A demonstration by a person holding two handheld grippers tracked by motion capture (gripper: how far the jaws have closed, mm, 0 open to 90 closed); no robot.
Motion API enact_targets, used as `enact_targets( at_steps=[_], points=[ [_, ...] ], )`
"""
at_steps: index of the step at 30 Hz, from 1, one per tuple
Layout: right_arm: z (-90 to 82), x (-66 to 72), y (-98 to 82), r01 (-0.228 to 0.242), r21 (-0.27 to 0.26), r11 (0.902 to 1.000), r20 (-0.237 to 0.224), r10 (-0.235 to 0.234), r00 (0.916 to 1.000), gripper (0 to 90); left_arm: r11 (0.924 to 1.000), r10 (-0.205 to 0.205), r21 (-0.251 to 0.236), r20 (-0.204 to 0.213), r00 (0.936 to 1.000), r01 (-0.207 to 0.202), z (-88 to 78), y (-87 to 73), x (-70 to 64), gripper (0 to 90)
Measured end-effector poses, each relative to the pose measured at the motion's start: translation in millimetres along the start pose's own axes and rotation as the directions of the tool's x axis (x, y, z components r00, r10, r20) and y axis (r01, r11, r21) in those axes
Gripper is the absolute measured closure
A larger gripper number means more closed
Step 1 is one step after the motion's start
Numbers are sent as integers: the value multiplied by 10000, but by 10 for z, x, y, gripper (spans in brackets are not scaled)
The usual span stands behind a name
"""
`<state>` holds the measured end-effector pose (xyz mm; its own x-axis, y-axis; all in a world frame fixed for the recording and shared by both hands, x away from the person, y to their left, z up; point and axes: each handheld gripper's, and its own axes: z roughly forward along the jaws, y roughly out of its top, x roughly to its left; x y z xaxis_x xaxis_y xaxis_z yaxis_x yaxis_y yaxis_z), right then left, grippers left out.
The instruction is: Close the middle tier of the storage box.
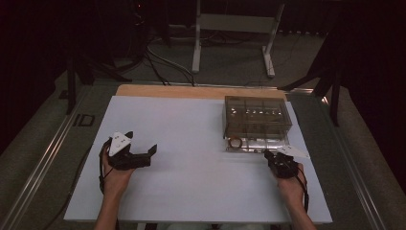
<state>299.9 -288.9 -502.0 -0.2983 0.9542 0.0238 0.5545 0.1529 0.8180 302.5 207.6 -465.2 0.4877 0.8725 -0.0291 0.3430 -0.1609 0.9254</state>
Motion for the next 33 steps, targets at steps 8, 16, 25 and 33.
enact_targets(
  at_steps=[8, 16, 25, 33],
  points=[
    [39, -11, 27, -116, 45, 9999, 53, 116, 9999, 900, 10000, -26, 5, 28, 10000, 26, 2, -4, 4, 11],
    [71, 0, 56, -201, 43, 9998, 92, 200, 9998, 900, 10000, -60, 15, 55, 10000, 60, 2, -7, 7, 11],
    [112, 7, 89, -316, 39, 9995, 170, 316, 9994, 900, 9999, -115, 3, 53, 9999, 115, 0, -9, 12, 11],
    [132, -5, 125, -365, -17, 9993, 218, 365, 9991, 900, 9999, -92, 44, 82, 9999, 92, 12, -13, 6, 11]
  ],
)
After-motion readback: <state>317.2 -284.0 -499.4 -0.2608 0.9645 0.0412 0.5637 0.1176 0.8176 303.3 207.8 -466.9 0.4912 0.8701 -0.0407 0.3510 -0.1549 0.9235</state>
